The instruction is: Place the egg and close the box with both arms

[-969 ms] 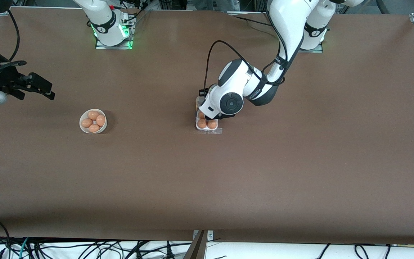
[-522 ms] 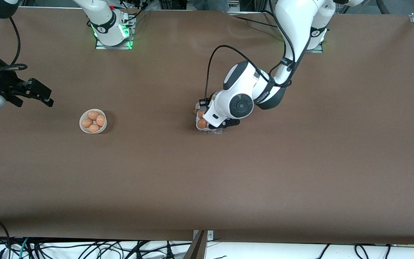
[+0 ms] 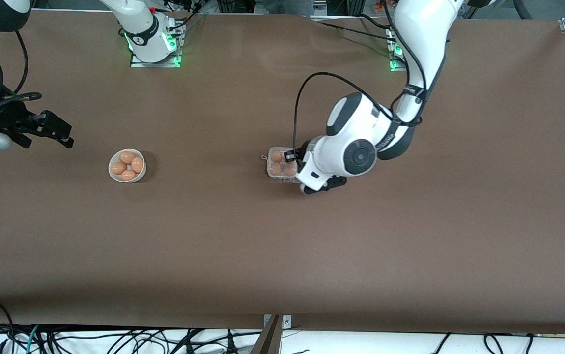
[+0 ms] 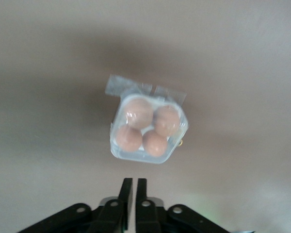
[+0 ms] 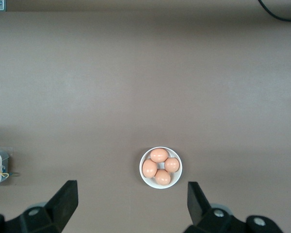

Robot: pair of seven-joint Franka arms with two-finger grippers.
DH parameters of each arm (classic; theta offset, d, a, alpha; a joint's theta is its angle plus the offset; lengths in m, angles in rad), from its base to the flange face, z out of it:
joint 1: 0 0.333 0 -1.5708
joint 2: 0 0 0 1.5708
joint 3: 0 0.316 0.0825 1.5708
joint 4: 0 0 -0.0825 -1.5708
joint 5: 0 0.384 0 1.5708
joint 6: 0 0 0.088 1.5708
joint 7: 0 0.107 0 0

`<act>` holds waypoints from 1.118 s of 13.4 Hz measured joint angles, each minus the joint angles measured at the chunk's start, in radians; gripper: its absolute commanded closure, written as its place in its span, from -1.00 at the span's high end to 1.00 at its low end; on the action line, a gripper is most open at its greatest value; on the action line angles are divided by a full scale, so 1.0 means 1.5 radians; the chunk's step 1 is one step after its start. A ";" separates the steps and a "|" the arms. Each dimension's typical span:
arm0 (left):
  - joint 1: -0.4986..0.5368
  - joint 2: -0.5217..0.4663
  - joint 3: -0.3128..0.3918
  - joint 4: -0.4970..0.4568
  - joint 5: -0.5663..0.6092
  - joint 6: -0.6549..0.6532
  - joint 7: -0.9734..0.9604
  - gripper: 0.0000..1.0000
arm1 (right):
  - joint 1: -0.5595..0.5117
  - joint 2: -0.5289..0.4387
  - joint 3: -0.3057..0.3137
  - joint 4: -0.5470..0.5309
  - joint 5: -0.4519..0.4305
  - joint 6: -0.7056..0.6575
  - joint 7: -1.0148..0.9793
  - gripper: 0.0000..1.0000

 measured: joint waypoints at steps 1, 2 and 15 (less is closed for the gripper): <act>0.012 -0.010 0.006 0.003 0.016 0.000 0.001 -0.36 | 0.000 0.000 0.000 0.000 0.000 0.000 0.000 1.00; 0.023 -0.020 0.014 0.012 0.045 0.000 0.001 -0.10 | 0.000 0.000 0.000 0.000 0.000 0.000 0.000 1.00; 0.171 -0.055 0.053 0.121 0.356 -0.145 0.128 1.00 | 0.000 0.000 0.000 0.000 -0.001 0.000 0.000 1.00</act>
